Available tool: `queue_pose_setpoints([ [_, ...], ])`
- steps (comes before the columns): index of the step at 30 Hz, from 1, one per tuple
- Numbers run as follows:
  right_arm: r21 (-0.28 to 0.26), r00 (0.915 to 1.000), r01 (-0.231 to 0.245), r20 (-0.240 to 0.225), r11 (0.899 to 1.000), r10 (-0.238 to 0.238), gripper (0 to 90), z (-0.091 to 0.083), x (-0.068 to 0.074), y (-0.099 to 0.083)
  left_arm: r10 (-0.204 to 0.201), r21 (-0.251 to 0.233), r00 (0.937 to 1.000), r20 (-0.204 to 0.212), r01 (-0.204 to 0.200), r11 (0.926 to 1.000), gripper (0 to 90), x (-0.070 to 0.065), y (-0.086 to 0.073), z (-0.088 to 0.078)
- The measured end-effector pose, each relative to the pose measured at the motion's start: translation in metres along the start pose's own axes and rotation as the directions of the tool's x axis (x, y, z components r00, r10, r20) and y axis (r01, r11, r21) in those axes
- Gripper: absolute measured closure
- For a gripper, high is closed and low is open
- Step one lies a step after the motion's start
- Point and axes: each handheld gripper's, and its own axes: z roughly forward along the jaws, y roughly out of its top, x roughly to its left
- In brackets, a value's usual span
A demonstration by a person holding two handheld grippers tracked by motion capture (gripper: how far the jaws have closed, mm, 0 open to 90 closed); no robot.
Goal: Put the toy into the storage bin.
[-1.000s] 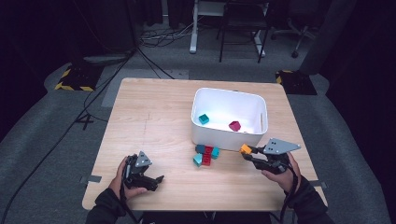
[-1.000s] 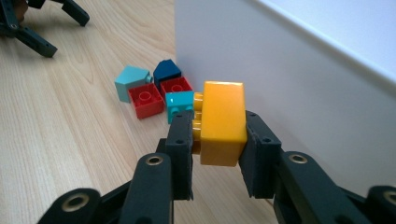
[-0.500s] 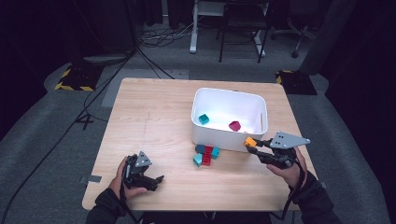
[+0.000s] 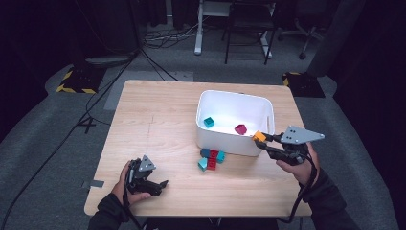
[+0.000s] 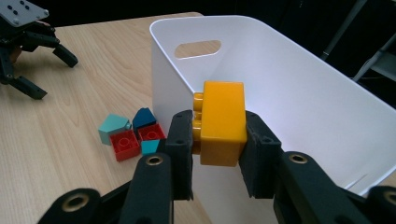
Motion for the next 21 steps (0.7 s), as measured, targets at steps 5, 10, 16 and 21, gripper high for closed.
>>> queue_pose_setpoints([
  [5, -0.003, 0.9999, 0.003, 0.011, 1.000, -0.003, 68.2, -0.001, -0.003, 0.008, -0.002, 0.001, 1.0000, 0.003, 0.002, 1.0000, 0.6, 0.000, 0.000, 0.000],
  [10, -0.017, 0.9997, -0.003, 0.023, 1.000, 0.004, 68.2, 0.001, -0.009, 0.016, 0.000, 0.000, 1.0000, -0.001, 0.000, 1.0000, 0.6, 0.000, 0.000, 0.000],
  [16, -0.013, 0.9986, 0.011, 0.053, 1.000, -0.010, 68.2, 0.005, -0.014, 0.022, 0.000, 0.000, 1.0000, -0.002, 0.000, 1.0000, 0.7, 0.000, 0.000, 0.000],
  [21, -0.011, 0.9985, 0.000, 0.055, 1.000, 0.000, 68.2, 0.012, -0.018, 0.027, -0.001, 0.000, 1.0000, 0.002, 0.001, 1.0000, 0.6, 0.000, 0.000, 0.000],
])
